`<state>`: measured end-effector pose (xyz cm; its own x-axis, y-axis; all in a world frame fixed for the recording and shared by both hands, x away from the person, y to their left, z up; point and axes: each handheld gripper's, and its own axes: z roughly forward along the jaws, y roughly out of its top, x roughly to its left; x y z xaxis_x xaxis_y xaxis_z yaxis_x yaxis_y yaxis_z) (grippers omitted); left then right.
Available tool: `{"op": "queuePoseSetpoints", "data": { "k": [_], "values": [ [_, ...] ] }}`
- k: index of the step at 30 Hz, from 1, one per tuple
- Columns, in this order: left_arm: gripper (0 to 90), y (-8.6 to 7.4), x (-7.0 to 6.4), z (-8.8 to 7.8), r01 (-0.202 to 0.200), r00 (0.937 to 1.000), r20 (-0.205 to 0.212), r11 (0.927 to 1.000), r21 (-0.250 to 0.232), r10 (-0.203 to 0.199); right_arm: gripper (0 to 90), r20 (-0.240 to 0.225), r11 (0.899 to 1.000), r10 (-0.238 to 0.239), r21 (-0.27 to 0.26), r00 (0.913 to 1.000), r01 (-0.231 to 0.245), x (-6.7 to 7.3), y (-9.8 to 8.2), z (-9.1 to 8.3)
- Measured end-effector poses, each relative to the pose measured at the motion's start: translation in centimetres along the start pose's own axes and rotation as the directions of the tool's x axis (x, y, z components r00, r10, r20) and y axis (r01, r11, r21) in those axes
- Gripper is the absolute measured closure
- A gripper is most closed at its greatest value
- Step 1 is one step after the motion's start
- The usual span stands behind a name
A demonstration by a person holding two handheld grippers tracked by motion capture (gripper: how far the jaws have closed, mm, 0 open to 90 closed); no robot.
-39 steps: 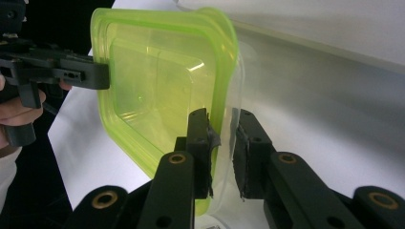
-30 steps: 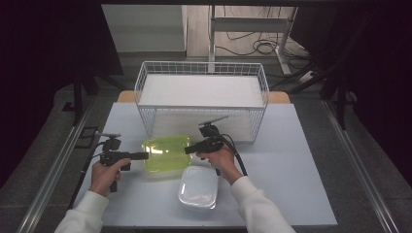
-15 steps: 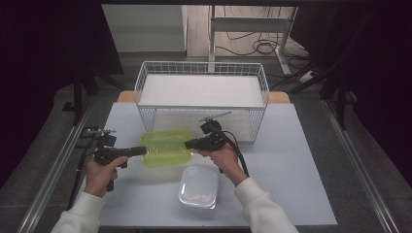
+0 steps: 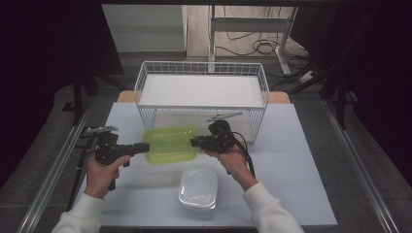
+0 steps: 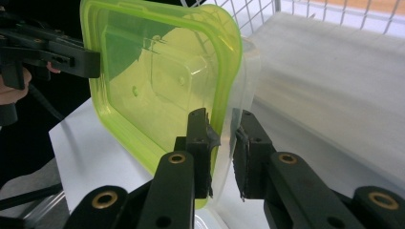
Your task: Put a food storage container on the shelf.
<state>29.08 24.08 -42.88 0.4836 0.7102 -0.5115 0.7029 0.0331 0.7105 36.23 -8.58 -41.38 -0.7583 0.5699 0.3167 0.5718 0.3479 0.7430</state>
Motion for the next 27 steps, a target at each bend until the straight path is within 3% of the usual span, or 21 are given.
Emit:
{"op": "queuePoseSetpoints", "data": {
  "k": [16,27],
  "values": [
    [80.1,1.5,-3.3,0.4,-0.1,0.9944,0.031,0.9948,-0.017,0.101,77.4,0.053,0.996,-0.061,-0.069,0.9967,0.064,0.7,-0.2,-4.5],
    [80.1,2.6,-4.7,0.6,-0.131,0.9899,0.052,0.991,-0.031,0.132,77.3,0.082,0.992,-0.075,-0.096,0.9938,0.083,0.9,-0.1,-6.7]
  ]
}}
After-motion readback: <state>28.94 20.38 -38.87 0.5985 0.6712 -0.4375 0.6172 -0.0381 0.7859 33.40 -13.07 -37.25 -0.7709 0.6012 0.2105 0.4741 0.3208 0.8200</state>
